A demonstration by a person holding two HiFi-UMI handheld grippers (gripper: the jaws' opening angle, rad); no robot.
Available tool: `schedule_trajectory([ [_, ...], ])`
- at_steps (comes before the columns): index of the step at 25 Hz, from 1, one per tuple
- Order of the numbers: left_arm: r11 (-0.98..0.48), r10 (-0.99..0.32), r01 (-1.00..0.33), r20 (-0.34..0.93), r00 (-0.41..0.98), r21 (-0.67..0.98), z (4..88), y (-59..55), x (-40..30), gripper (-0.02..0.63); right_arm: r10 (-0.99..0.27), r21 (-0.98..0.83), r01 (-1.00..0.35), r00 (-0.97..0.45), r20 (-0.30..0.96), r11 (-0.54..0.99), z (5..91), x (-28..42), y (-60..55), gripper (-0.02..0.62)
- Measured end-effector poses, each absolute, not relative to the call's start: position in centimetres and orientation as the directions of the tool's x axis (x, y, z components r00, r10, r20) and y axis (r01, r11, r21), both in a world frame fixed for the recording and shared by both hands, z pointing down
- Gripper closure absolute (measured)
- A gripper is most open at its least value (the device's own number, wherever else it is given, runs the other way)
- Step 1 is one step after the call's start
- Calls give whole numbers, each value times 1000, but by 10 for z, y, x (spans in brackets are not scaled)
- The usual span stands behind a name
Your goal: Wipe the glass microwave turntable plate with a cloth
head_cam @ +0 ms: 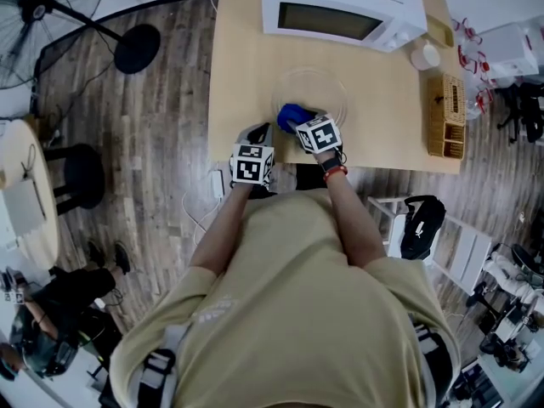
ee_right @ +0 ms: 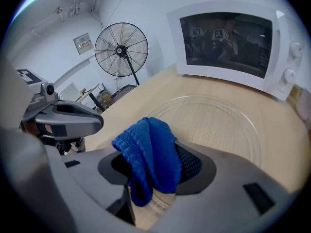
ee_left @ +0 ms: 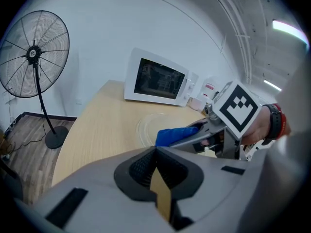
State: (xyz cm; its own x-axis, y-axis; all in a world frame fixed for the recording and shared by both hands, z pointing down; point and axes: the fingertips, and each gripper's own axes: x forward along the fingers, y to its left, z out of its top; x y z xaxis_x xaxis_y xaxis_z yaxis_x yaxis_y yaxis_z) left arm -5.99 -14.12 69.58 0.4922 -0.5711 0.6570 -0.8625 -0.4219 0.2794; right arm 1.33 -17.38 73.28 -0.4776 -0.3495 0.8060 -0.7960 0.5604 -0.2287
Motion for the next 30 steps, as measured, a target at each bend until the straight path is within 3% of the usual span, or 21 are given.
schedule_trajectory([
  [30, -542, -468, -784, 667, 580, 302, 706, -151, 9, 586, -428, -200, -894, -375, 822, 400, 737, 104, -170, 370],
])
